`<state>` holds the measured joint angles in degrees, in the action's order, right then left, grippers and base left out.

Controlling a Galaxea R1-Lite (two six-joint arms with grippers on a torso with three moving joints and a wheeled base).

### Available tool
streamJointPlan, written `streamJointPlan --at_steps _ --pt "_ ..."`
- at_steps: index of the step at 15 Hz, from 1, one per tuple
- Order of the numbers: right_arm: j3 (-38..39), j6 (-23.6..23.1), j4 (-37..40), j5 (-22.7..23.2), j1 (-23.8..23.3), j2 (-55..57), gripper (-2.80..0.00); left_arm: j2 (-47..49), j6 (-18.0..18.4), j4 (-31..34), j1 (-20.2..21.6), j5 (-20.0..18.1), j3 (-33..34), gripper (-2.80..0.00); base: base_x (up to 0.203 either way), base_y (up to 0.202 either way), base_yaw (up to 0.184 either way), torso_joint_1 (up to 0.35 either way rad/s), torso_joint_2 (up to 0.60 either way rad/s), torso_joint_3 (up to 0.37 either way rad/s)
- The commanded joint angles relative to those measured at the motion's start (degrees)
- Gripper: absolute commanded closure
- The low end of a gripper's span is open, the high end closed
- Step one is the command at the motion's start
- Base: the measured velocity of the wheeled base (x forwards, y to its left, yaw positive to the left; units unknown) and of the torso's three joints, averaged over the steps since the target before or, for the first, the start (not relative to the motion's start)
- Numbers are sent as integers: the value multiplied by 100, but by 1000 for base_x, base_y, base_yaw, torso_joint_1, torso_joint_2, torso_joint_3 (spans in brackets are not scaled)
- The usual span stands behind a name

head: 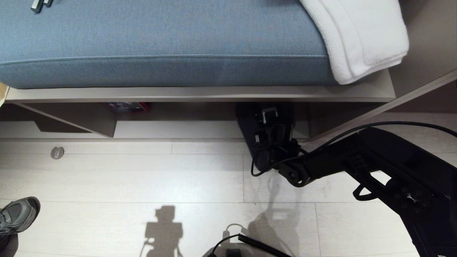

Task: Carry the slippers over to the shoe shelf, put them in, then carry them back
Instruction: Place the slippers into the shoe cabinet

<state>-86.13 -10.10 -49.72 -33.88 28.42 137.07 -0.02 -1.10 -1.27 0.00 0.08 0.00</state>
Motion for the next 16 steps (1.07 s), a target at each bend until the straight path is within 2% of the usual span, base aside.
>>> streamJointPlan --at_steps 1,4,10,16 --pt "-178 -61 -97 14 6 106 0 2 -5 -4 0 1 53 0 0 0 0 0 0 0" --pt "-509 -353 -409 46 0 341 0 2 -5 -4 0 1 53 0 0 0 0 0 0 0" --pt "-1459 -634 -412 187 -135 987 0 2 -5 -4 0 1 53 0 0 0 0 0 0 0" --pt "-1749 -660 -363 171 -187 1082 0 2 4 -4 0 1 53 0 0 0 0 0 0 0"
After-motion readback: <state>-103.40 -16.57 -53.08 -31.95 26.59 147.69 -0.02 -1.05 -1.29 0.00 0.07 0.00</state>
